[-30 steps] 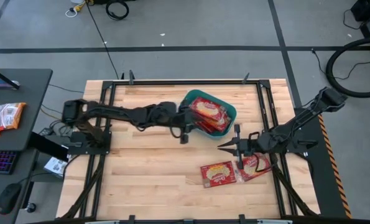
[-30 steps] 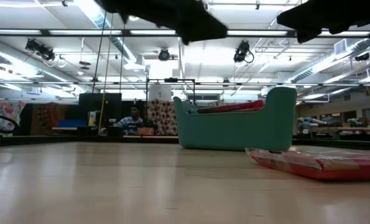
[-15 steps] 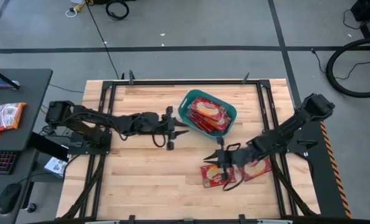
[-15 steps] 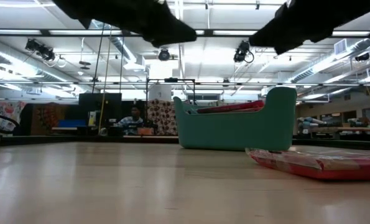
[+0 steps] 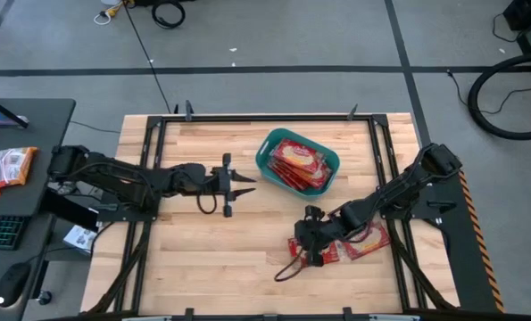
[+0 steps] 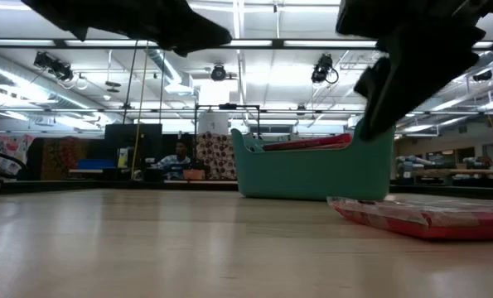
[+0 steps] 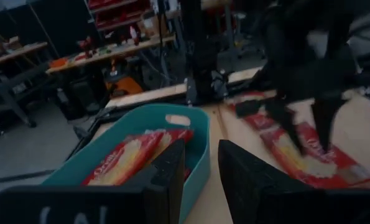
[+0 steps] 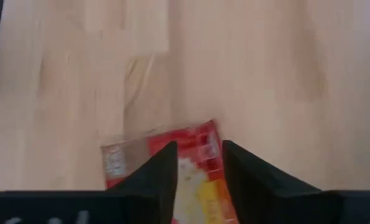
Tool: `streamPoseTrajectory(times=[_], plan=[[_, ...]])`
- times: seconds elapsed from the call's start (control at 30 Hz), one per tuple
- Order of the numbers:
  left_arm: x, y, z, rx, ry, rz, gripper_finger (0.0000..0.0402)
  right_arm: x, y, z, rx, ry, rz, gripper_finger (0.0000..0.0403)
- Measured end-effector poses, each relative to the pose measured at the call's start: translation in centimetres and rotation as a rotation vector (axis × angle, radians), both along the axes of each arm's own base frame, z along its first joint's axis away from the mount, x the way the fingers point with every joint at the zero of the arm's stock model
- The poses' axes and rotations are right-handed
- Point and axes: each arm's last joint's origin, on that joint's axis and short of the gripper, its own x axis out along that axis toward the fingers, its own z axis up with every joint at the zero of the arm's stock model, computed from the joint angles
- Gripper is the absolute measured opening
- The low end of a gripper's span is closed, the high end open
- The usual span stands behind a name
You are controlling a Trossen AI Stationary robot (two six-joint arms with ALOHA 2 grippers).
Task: Sort popcorn bags into baskets
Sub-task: Put the left red popcorn bag into the green bin
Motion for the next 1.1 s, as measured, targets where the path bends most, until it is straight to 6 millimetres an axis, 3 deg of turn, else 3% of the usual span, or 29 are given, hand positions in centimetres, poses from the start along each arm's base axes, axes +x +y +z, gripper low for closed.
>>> streamPoseTrajectory(times=[0.2, 0.47, 0.63, 0.83, 1.1], plan=[[-2.0, -1.2, 0.7, -0.004, -0.096, -0.034, 0.0102, 0.3, -1.0, -1.4, 0.027, 0.275, -0.086, 0.0178], [-5.1, -1.9, -0.2, 0.02, -0.146, 0.07, 0.0102, 2.3, -1.7, -2.0, 0.012, 0.505, -0.018, 0.018], [-7.0, -2.0, -1.3, 0.004, -0.164, 0.094, 0.0102, 2.6, -1.9, -2.8, 0.006, 0.548, 0.056, 0.018], [-7.8, -2.0, -1.5, -0.002, -0.175, 0.1, 0.0102, 2.7, -2.0, -3.7, -0.048, 0.569, 0.107, 0.0174], [-8.1, -2.2, -1.4, -0.012, -0.164, 0.119, 0.0102, 2.8, -1.8, -4.2, -0.01, 0.583, 0.137, 0.0126]])
